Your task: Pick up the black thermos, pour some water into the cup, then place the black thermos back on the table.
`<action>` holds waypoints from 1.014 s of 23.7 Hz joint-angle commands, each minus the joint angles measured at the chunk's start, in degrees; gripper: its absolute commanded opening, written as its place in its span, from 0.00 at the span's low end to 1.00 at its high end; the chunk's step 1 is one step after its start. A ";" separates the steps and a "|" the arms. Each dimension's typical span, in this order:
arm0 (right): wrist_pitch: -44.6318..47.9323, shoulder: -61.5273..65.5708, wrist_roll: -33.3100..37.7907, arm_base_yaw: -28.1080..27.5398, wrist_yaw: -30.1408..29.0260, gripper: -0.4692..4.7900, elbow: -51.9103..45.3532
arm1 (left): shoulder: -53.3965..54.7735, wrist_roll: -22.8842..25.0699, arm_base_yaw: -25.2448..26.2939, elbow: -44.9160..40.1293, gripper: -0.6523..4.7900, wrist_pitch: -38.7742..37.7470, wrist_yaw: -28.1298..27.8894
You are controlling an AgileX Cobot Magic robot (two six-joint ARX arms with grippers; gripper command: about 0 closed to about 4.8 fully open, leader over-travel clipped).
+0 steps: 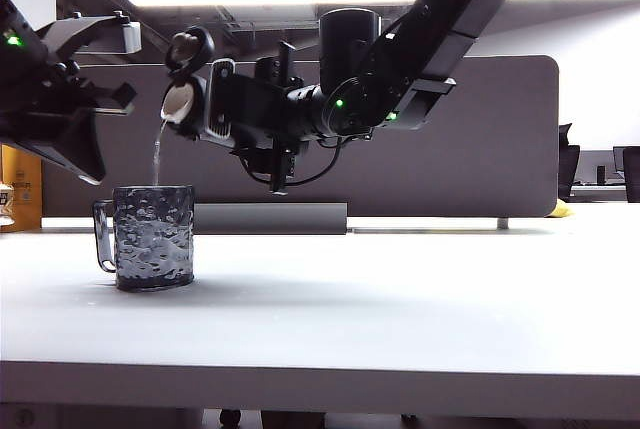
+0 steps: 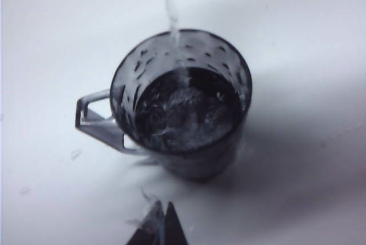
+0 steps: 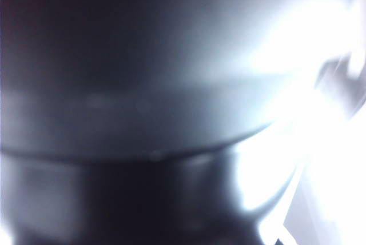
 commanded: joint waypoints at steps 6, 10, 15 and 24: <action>3.21 -10.93 48.92 -0.20 13.11 0.36 -4.79 | -12.79 -1.53 0.00 4.31 0.11 -0.72 5.55; 3.28 -28.68 59.60 -0.57 19.80 0.36 -22.99 | -16.37 -1.57 -0.83 4.37 0.11 3.96 24.96; 0.70 -60.15 67.71 -3.04 29.18 0.36 -53.33 | -9.90 -1.66 -13.64 5.18 0.11 14.21 17.55; 17.29 -56.19 76.59 -15.56 21.40 0.36 -69.99 | 13.99 -1.81 -23.76 17.73 0.11 19.89 13.94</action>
